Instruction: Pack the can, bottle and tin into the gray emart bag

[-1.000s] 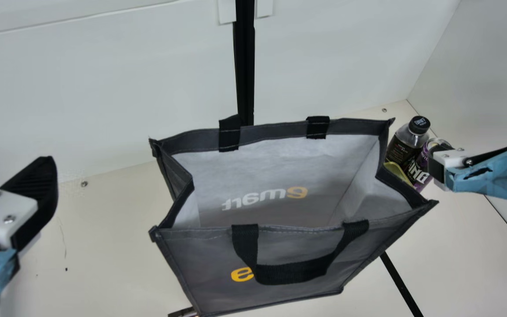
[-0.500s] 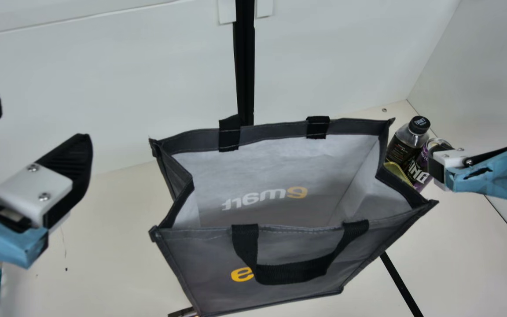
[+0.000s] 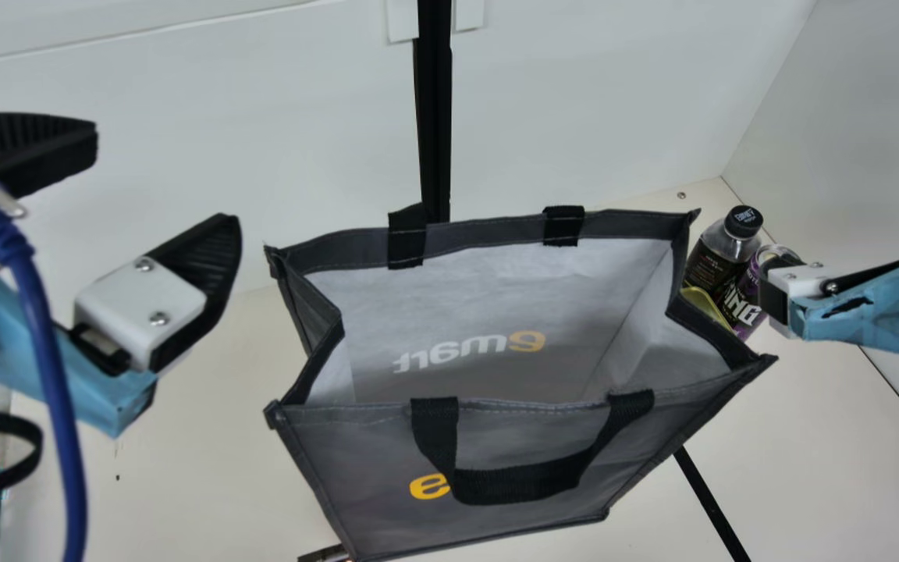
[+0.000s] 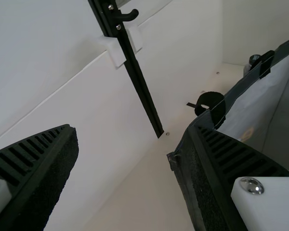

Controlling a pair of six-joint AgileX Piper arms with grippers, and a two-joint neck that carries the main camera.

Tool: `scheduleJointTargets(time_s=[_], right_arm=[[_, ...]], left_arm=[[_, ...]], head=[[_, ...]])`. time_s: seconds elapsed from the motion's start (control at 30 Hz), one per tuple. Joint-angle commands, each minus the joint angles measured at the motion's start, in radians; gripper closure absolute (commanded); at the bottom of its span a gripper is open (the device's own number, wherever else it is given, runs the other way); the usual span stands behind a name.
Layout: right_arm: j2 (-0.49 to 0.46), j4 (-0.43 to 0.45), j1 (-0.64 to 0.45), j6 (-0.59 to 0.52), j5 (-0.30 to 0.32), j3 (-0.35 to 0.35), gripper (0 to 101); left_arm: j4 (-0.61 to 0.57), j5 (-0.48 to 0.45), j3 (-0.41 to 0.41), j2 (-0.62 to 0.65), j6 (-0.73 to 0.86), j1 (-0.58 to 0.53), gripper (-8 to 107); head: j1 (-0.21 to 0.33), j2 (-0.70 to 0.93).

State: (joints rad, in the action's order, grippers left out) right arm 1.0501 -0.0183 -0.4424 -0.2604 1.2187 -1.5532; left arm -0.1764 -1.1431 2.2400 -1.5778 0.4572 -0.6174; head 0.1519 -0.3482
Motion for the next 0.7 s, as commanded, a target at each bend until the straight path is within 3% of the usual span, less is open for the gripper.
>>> scheduleJointTargets(time_s=[0.0,0.43,0.67], right_arm=[[0.0,0.0,0.0,0.0,0.0,0.0,10],[0.0,0.0,0.0,0.0,0.0,0.0,10],[0.0,0.0,0.0,0.0,0.0,0.0,10]], left_arm=[[-0.008,-0.009,0.026,-0.018,0.01,-0.007,9],[-0.053,-0.077,0.192,-0.142,0.067,-0.05,9],[-0.071,-0.077,0.217,-0.183,0.089,-0.074,9]], head=[[0.023,-0.001],[0.023,-0.001],[0.023,-0.001]])
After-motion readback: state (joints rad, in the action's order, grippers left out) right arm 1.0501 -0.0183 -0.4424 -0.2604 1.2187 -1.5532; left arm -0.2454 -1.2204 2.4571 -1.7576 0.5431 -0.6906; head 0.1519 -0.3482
